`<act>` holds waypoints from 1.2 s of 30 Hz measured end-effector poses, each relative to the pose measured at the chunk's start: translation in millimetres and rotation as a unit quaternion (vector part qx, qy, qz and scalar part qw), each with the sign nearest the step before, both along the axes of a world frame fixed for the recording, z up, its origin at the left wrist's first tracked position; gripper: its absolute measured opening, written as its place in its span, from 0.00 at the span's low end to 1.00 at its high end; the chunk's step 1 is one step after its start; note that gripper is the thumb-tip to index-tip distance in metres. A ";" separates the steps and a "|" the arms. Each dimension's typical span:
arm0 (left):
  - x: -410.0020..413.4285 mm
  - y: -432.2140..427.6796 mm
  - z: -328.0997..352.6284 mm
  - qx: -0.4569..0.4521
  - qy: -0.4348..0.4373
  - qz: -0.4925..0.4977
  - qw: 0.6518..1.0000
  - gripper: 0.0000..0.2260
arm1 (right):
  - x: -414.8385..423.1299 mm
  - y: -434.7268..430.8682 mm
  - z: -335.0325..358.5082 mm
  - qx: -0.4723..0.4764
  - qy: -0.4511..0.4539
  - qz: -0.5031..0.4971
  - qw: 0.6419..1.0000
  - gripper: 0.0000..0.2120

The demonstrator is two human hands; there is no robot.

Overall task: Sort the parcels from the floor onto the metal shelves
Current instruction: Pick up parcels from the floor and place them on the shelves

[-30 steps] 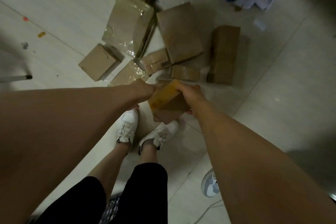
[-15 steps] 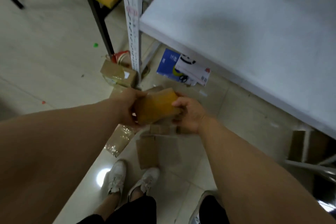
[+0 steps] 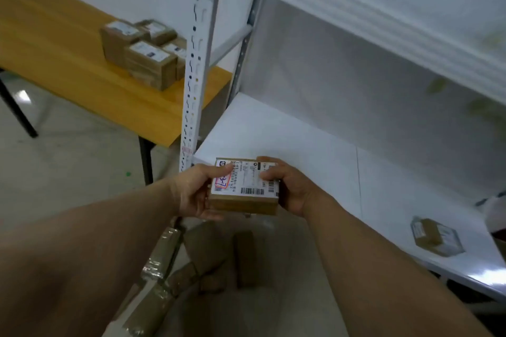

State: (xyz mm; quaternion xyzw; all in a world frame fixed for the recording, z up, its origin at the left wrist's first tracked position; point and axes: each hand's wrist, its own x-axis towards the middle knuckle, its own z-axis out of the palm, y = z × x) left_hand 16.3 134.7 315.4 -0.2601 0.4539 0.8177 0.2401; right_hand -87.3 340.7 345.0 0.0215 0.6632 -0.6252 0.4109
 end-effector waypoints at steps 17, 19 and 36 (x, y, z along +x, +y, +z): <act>-16.1 -19.9 205.0 -0.105 0.226 -0.048 0.967 0.23 | 15.0 19.6 195.4 0.024 0.191 -0.031 0.981 0.21; -14.8 -18.3 216.8 -0.128 0.233 -0.070 0.961 0.24 | 17.9 19.7 206.7 0.037 0.226 -0.024 0.973 0.23; -34.4 -3.5 286.5 -0.270 0.364 -0.233 0.860 0.23 | 21.4 21.3 306.9 0.041 0.400 -0.037 0.915 0.22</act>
